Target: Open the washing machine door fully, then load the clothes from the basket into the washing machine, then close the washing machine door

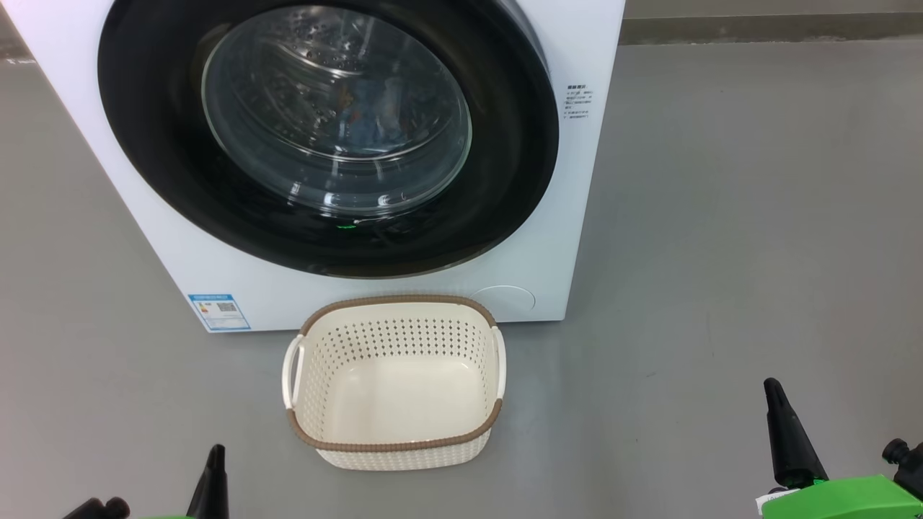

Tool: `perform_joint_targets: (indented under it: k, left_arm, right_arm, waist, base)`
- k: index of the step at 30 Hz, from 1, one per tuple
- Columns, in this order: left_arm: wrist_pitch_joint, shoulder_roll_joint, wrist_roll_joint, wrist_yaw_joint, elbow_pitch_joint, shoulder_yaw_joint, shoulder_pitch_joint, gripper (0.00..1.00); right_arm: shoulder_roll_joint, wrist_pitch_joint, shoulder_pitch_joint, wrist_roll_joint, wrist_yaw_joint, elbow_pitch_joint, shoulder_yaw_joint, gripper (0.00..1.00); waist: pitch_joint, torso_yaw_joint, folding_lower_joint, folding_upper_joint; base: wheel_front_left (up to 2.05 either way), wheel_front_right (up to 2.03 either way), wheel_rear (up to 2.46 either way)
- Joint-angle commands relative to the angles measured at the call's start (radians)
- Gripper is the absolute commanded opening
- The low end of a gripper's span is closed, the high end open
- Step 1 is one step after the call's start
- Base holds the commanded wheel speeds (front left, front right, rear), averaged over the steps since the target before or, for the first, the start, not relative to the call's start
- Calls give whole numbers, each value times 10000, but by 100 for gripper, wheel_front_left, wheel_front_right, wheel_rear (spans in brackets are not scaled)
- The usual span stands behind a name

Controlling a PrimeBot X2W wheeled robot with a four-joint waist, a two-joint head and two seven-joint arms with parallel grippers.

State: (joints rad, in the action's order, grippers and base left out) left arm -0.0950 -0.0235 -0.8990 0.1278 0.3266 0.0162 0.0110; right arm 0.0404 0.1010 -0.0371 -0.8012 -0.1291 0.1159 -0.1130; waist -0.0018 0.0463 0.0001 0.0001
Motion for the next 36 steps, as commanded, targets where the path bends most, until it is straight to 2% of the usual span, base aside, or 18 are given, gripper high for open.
perform_joint_targets:
  k: [1,36]
  left_arm:
    - [68,-179,-264,13,-312,236,495,0]
    - [1098,-224,-3742,21,-568,617,738,0]
  right_arm:
    - [123,-56,484,-325,-7,-170,74,0]
    - [137,-1092,973,-4301,-11,571,66,0]
  waist:
    - [1,-10,-1,-1]
    - [25,-241,-1,-1]
  base:
    - [0,0,0]
    - [0,0,0]
